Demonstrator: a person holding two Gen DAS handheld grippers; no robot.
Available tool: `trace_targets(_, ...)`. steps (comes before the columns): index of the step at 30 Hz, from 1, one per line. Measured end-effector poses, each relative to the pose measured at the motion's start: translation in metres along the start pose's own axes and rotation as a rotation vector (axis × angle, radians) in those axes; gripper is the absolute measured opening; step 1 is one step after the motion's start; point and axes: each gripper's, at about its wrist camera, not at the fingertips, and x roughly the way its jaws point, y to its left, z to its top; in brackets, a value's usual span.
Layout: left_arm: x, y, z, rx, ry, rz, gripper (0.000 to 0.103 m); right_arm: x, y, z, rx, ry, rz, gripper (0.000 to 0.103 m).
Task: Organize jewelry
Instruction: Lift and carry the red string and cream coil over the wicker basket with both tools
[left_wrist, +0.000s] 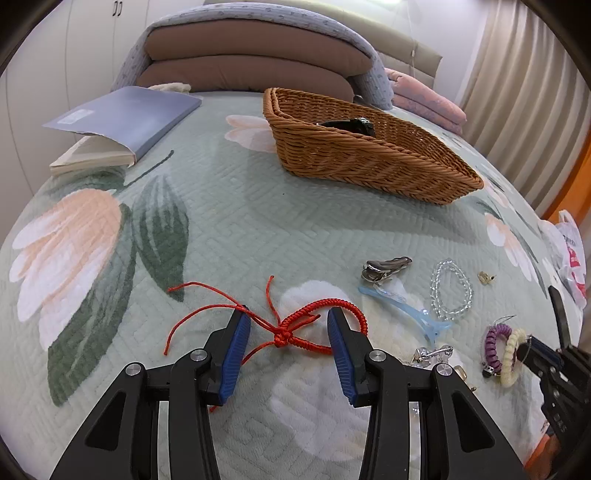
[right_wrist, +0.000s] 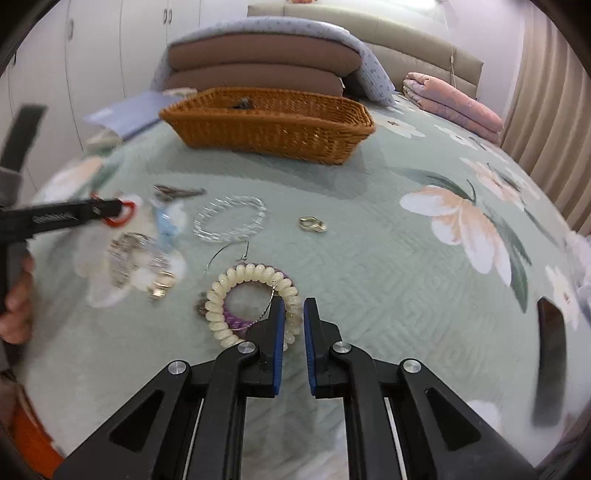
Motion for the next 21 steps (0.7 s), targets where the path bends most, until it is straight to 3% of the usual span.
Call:
trace_targets(5, 0.0, -0.001, -0.001, 0.006, -0.003, 0.0, 0.045, -0.021, -0.019, 0.005, 0.08, -0.108, 0.119, 0.01)
trace_targets(9, -0.001, -0.002, -0.001, 0.009, -0.006, -0.002, 0.045, -0.033, -0.019, 0.008, 0.091, -0.162, 0.127, 0.01)
trace_targets(12, -0.001, -0.003, -0.002, 0.013, -0.006, -0.004, 0.044, -0.023, -0.019, 0.005, 0.079, -0.117, 0.087, 0.01)
trace_targets(17, -0.001, -0.004, -0.003, 0.019, -0.006, 0.002, 0.043, -0.001, -0.031, -0.008, 0.13, -0.024, 0.152, 0.016)
trace_targets(19, -0.001, -0.006, -0.003, 0.027, -0.007, 0.012, 0.043, 0.002, -0.03, -0.01, 0.122, -0.017, 0.128, 0.027)
trace_targets(21, -0.001, -0.007, -0.003, 0.035, -0.007, 0.017, 0.042, 0.008, -0.027, -0.01, 0.114, 0.001, 0.116, 0.027)
